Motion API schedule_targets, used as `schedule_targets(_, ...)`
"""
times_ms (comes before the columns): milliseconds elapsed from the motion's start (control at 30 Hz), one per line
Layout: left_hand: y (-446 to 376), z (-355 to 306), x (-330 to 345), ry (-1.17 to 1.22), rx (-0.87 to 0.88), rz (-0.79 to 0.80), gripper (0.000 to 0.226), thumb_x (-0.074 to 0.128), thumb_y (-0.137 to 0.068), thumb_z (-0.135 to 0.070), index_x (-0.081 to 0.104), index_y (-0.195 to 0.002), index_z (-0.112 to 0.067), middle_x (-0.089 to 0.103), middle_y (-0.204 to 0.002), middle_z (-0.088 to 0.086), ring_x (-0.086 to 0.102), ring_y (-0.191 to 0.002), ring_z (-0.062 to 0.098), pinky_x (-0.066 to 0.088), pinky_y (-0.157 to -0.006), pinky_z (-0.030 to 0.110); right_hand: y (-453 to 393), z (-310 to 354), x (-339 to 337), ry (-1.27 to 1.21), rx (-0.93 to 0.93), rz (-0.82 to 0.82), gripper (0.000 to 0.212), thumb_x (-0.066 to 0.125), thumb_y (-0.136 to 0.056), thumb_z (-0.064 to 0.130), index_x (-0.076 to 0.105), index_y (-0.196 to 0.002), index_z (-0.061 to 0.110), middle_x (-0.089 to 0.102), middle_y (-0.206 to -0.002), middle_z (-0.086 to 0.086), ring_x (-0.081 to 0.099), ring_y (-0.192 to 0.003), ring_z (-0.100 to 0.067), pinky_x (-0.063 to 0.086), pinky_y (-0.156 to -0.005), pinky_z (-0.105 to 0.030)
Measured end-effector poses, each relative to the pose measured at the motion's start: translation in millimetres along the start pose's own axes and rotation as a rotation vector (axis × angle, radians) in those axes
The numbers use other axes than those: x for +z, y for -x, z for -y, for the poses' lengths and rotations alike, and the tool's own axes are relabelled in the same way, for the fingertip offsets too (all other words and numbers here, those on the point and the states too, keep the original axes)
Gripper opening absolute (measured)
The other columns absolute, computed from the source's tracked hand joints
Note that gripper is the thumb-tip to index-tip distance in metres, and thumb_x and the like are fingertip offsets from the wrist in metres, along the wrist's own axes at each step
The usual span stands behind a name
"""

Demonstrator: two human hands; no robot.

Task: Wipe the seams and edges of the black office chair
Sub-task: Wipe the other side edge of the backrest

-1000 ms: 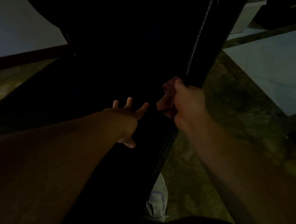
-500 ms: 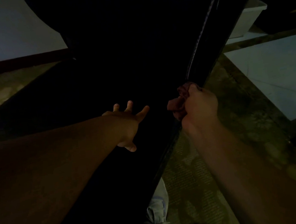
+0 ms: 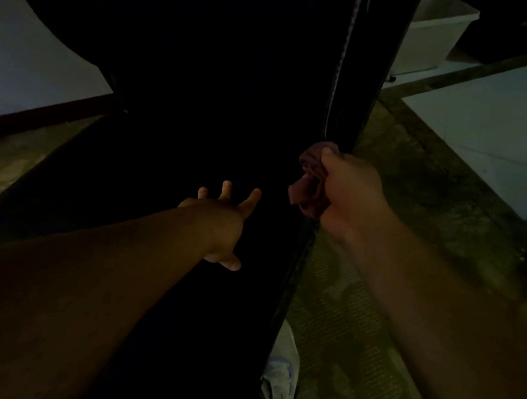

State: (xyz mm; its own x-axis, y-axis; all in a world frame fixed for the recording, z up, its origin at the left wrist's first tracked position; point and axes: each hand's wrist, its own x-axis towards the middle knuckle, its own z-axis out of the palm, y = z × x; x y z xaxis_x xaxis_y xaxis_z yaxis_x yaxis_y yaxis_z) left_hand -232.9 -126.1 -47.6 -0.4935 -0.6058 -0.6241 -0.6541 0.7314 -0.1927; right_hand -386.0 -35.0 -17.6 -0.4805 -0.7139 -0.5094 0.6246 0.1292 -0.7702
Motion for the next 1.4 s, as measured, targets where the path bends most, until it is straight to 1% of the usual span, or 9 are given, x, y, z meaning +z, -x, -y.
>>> schedule_targets(100,-1.1,-2.1,-1.2,0.001,-0.013,0.006,0.133,0.08,-0.078,-0.053,-0.03,-0.151,-0.04,-0.023,-0.166,0.01,-0.002,-0.153,0.047,0.034,-0.114,0.061,-0.8,-0.2,5.0,-0.035,-0.032,-0.044,0.017,0.042,-0.106,0.025,0.057,-0.111,0.018,0.066,-0.09,0.0,0.059,-0.041,-0.015,0.044,-0.047,-0.022)
schedule_targets(200,-3.4,-2.9,-1.4,-0.006,-0.026,0.027,0.132,0.079,-0.078,-0.055,-0.031,-0.151,-0.041,-0.024,-0.166,0.01,-0.001,-0.152,0.048,0.036,-0.113,0.06,-3.5,-3.5,13.0,-0.018,-0.039,-0.015,0.019,0.044,-0.105,0.024,0.06,-0.102,0.015,0.062,-0.087,-0.003,0.058,-0.05,-0.016,0.044,-0.05,-0.023)
schedule_targets(333,-7.2,-4.0,0.2,-0.007,-0.047,0.025,0.134,0.081,-0.077,-0.055,-0.032,-0.149,-0.044,-0.024,-0.166,0.009,-0.001,-0.152,0.048,0.038,-0.112,0.059,-6.2,-7.5,20.0,-0.078,-0.087,-0.084,0.021,0.044,-0.105,0.024,0.06,-0.11,0.011,0.064,-0.071,0.0,0.053,-0.039,-0.017,0.034,-0.042,-0.018)
schedule_targets(600,-6.9,-2.9,2.4,0.017,-0.053,0.015,0.134,0.082,-0.077,-0.052,-0.031,-0.149,-0.044,-0.026,-0.166,0.007,-0.004,-0.153,0.046,0.039,-0.112,0.058,-6.0,-6.5,16.6,-0.096,-0.06,-0.083,0.02,0.043,-0.106,0.025,0.057,-0.109,0.011,0.06,-0.077,-0.001,0.051,-0.037,-0.015,0.033,-0.039,-0.017)
schedule_targets(733,-4.3,-3.5,1.1,0.012,-0.033,-0.001,0.133,0.081,-0.077,-0.053,-0.03,-0.15,-0.044,-0.025,-0.166,0.008,-0.003,-0.153,0.046,0.041,-0.11,0.057,-2.0,-5.6,20.3,-0.029,-0.056,-0.032,0.021,0.045,-0.105,0.024,0.062,-0.095,0.015,0.068,-0.084,-0.002,0.057,-0.045,-0.015,0.044,-0.055,-0.028)
schedule_targets(900,-3.6,-1.4,2.4,-0.001,-0.022,-0.018,0.132,0.08,-0.078,-0.055,-0.03,-0.15,-0.044,-0.024,-0.166,0.008,-0.002,-0.153,0.046,0.042,-0.109,0.057,-3.0,-8.9,22.8,-0.049,-0.082,-0.085,0.024,0.043,-0.106,0.027,0.058,-0.116,0.011,0.064,-0.086,-0.006,0.055,-0.044,-0.02,0.037,-0.043,-0.02)
schedule_targets(1033,-2.7,0.4,3.6,-0.032,0.006,-0.045,0.129,0.077,-0.078,-0.06,-0.029,-0.15,-0.045,-0.022,-0.166,0.008,0.001,-0.153,0.046,0.047,-0.105,0.053,-0.9,-9.2,23.5,-0.028,-0.097,-0.087,0.02,0.044,-0.105,0.025,0.061,-0.106,0.015,0.067,-0.085,-0.003,0.054,-0.046,-0.018,0.039,-0.045,-0.022)
schedule_targets(1200,-2.6,9.6,7.1,-0.073,0.059,-0.103,0.128,0.075,-0.074,-0.068,-0.027,-0.15,-0.048,-0.018,-0.168,0.008,0.009,-0.153,0.045,0.052,-0.098,0.049,-2.9,-8.0,24.1,-0.057,-0.087,-0.091,0.021,0.042,-0.106,0.025,0.058,-0.115,0.013,0.062,-0.079,0.0,0.051,-0.039,-0.015,0.035,-0.039,-0.018)
schedule_targets(1400,-3.0,8.5,3.3,-0.052,0.066,-0.091,0.128,0.078,-0.075,-0.063,-0.023,-0.152,-0.048,-0.017,-0.168,0.01,0.01,-0.152,0.047,0.048,-0.104,0.051,0.0,-5.3,23.7,-0.025,-0.08,-0.066,0.022,0.042,-0.106,0.025,0.06,-0.112,0.012,0.064,-0.083,-0.001,0.056,-0.047,-0.016,0.036,-0.043,-0.02)
